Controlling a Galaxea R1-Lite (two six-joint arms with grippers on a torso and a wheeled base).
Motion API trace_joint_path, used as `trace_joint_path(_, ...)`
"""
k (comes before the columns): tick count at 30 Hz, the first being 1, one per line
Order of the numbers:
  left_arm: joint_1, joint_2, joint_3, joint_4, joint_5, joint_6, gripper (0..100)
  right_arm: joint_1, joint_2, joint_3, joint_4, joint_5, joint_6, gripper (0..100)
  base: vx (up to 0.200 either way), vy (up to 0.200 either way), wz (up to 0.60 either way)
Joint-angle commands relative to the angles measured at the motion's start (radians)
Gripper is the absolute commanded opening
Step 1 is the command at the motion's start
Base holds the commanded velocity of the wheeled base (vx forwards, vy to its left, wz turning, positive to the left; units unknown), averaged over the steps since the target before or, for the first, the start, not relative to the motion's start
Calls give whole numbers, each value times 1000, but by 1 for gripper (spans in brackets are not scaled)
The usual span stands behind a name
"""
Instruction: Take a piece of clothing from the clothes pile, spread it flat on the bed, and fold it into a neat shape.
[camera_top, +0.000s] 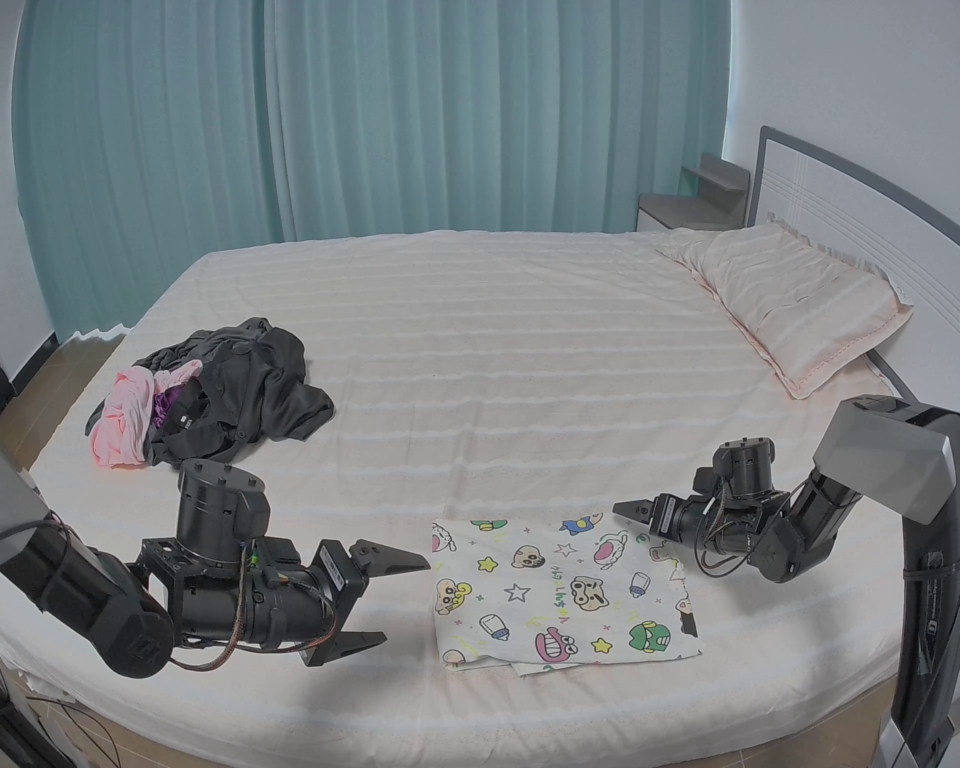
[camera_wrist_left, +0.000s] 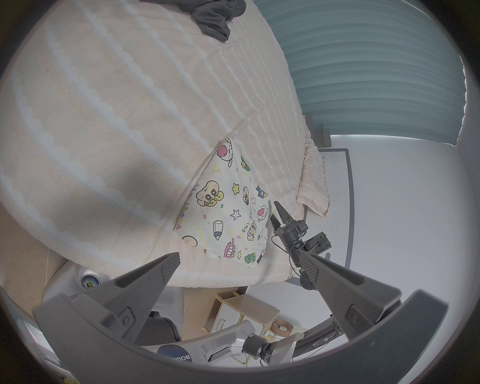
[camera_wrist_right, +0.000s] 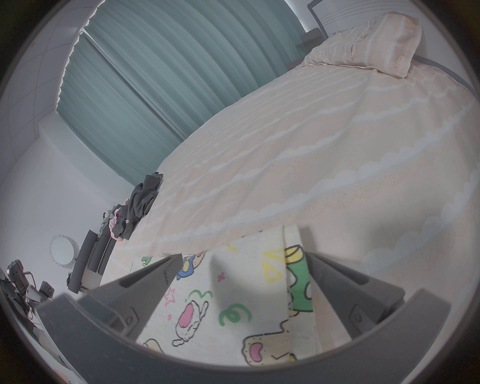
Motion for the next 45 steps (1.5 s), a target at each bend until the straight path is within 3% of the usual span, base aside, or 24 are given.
trace_joint_path(1, 0, 8, 6, -6, 0, -1, 100, 0, 20, -5, 1, 1, -3, 0, 0, 0, 0)
trace_joint_path(23, 0, 13, 4, -6, 2, 0, 100, -70, 26, 0, -2, -1, -4, 0, 0, 0, 0)
trace_joint_path(24, 0, 13, 4, -6, 2, 0, 100, -69, 26, 0, 0, -1, -4, 100, 0, 0, 0)
trace_joint_path(31, 0, 28, -2, -6, 11, 2, 100, -69, 3, 20, -7, -1, 3, 100, 0, 0, 0)
trace_joint_path(36, 2, 87, -51, -7, 52, 10, 100, -99, -106, 164, -13, 7, 5, 100, 0, 0, 0)
trace_joint_path(41, -8, 297, -195, -4, 184, 145, 100, -88, -181, 360, -33, 13, 8, 100, 0, 0, 0)
trace_joint_path(44, -18, 335, -229, -3, 204, 165, 100, -81, -172, 380, -50, 16, 16, 100, 0, 0, 0)
trace_joint_path(45, -31, 400, -289, -3, 252, 204, 100, -72, -135, 394, -109, 33, 43, 100, 0, 0, 0)
